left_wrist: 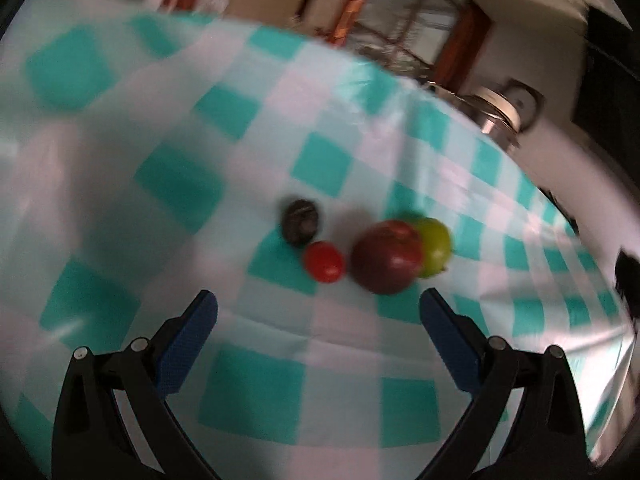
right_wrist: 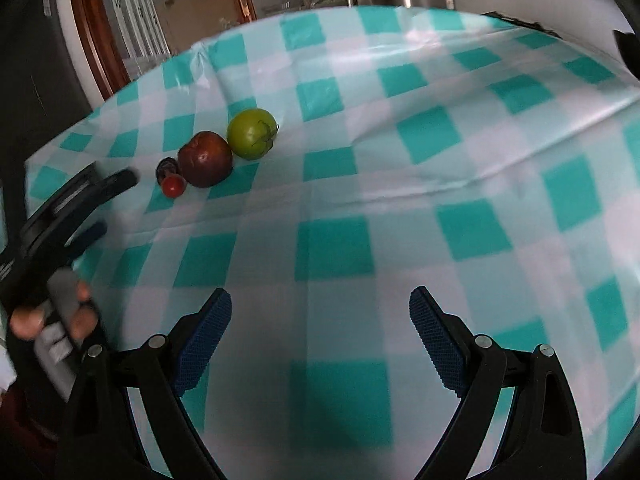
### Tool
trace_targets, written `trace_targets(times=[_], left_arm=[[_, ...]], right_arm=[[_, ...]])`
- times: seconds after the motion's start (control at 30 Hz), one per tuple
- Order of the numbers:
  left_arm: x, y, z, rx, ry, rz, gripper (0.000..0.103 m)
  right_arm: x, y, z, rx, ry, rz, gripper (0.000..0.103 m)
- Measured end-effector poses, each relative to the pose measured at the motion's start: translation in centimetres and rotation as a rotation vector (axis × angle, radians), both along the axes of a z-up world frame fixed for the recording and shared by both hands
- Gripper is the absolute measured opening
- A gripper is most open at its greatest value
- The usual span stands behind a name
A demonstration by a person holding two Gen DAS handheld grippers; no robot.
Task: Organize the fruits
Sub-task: 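Move both open tools back to the fruits on the table, then grasp the red apple with the right tool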
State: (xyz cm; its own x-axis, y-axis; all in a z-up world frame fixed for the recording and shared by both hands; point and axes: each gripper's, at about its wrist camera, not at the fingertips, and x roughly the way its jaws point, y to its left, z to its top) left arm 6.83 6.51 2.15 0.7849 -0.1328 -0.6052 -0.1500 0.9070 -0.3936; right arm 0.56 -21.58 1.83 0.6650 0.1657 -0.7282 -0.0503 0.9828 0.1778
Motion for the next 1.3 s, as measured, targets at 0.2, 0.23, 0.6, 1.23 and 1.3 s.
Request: trace_targets(times=[0.2, 0.23, 0.6, 1.23, 1.3], left_arm=[[0.4, 2.5, -0.8, -0.068, 0.013, 0.075, 0.101], [0.5, 2.7, -0.9, -0.070, 0.018, 0.088, 0.101], [-0.4, 6.3, -1.7, -0.146, 0.017, 0.297, 0.101], [-0.3, 6.3, -1.8, -0.181, 0.017, 0.278, 0.101], [0.4, 5.8, -1.9, -0.172, 0.043, 0.210, 0.101]], right_arm=[[5.8, 0.9, -1.9, 0.153, 0.045, -0.046, 0.090], [6.7, 1.3, -1.8, 0.169, 0.032, -0.047, 0.090], [15.1, 10.3, -1.6, 0.191, 0.020, 0.077, 0.090], [16.8, 11.8, -1.8, 0.159, 0.015, -0.018, 0.067], [14.2, 9.3, -1.5, 0.171, -0.019, -0.035, 0.067]])
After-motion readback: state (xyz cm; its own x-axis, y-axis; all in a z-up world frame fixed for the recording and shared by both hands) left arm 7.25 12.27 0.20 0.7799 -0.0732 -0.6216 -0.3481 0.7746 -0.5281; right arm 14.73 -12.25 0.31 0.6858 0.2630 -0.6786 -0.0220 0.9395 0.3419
